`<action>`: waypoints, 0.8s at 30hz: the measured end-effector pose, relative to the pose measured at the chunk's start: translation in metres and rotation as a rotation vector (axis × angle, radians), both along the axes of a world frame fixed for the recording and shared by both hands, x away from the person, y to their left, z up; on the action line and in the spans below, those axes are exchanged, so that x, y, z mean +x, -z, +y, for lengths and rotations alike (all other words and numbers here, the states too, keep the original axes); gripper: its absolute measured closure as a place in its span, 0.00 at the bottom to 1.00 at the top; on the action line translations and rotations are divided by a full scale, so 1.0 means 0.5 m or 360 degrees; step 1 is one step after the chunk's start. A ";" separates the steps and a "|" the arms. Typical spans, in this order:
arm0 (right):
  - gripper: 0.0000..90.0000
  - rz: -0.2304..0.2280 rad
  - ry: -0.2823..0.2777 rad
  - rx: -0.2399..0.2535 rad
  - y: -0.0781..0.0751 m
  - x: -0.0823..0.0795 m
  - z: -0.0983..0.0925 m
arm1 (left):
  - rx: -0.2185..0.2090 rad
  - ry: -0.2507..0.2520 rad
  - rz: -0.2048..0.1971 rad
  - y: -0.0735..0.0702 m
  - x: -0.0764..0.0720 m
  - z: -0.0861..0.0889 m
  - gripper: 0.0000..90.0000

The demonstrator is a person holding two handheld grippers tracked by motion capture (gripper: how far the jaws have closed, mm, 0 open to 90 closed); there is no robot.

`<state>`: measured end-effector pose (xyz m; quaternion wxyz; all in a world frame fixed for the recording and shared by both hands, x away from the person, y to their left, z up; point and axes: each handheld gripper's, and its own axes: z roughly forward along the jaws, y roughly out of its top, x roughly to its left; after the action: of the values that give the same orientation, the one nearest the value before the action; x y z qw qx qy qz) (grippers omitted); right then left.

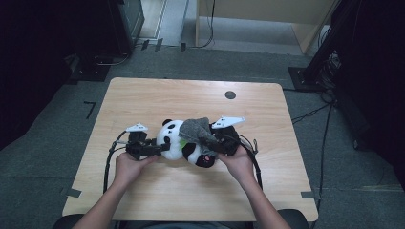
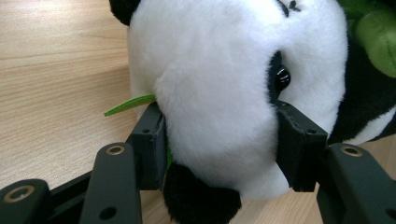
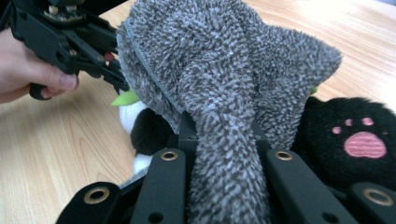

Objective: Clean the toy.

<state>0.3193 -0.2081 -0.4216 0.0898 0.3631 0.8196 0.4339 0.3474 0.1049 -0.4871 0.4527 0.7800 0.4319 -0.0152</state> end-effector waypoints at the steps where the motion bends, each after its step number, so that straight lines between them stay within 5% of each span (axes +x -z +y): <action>1: 0.86 0.0013 0.0003 0.0006 0.004 0.001 -0.003 | 0.0003 -0.0001 -0.0003 0.000 0.000 -0.001 0.49; 8: 0.87 0.0067 0.0023 0.0135 0.039 0.009 -0.038 | 0.0022 -0.0006 0.0020 -0.004 0.001 -0.004 0.49; 15: 0.87 0.0123 0.0082 0.0088 0.052 0.010 -0.081 | -0.0009 -0.0014 0.0035 -0.002 0.004 -0.001 0.50; 18: 0.87 0.0102 0.0129 -0.0034 0.063 0.023 -0.097 | -0.0029 -0.0024 0.0058 -0.003 0.009 -0.002 0.50; 21: 0.87 0.0184 0.0120 0.0082 0.072 0.040 -0.112 | -0.0006 -0.0020 0.0058 -0.006 0.009 -0.004 0.51; 24: 0.87 0.0171 0.0113 0.0062 0.071 0.036 -0.113 | 0.0002 -0.0016 0.0046 -0.006 0.005 -0.004 0.51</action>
<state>0.3374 -0.2647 -0.4571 0.0541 0.4164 0.8013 0.4262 0.3498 0.1028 -0.4840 0.4458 0.7778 0.4423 -0.0240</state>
